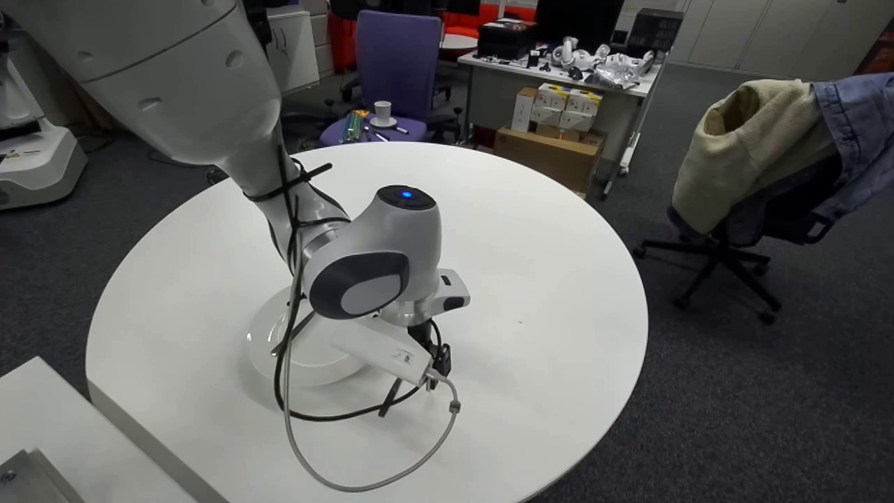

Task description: Pick up the knife and place it next to the folk on the plate

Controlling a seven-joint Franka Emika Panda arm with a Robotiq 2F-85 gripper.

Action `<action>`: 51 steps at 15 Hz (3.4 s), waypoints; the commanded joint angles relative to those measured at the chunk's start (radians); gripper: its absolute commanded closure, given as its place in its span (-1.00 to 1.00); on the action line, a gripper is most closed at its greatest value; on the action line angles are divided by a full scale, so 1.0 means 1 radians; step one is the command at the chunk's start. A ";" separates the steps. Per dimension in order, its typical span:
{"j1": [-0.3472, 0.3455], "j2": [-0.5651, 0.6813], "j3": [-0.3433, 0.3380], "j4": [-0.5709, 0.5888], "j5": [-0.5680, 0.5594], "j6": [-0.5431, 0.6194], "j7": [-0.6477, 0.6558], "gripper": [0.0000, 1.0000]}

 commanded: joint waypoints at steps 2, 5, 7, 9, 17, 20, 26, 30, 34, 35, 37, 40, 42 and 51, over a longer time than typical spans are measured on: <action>-0.040 -0.045 0.025 -0.040 0.014 0.022 -0.018 -1.00; -0.045 -0.041 0.029 -0.035 0.017 0.020 -0.022 -1.00; -0.049 -0.041 0.033 -0.033 0.018 0.019 -0.025 -0.66; -0.053 -0.041 0.037 -0.032 0.019 0.019 -0.026 -0.65; -0.064 -0.039 0.048 -0.028 0.023 0.016 -0.030 -0.45; -0.067 -0.039 0.049 -0.027 0.025 0.015 -0.031 -0.15; -0.072 -0.042 0.051 -0.026 0.032 0.012 -0.033 0.40; -0.077 -0.046 0.055 -0.027 0.038 0.012 -0.035 0.64; -0.080 -0.047 0.056 -0.028 0.040 0.012 -0.036 0.88; -0.082 -0.049 0.056 -0.028 0.041 0.013 -0.036 0.97; -0.085 -0.053 0.057 -0.030 0.042 0.014 -0.037 0.96; -0.085 -0.060 0.058 -0.031 0.044 0.014 -0.038 1.00; -0.084 -0.062 0.057 -0.031 0.043 0.015 -0.037 0.99; -0.076 -0.056 0.052 -0.024 0.039 0.012 -0.027 -0.27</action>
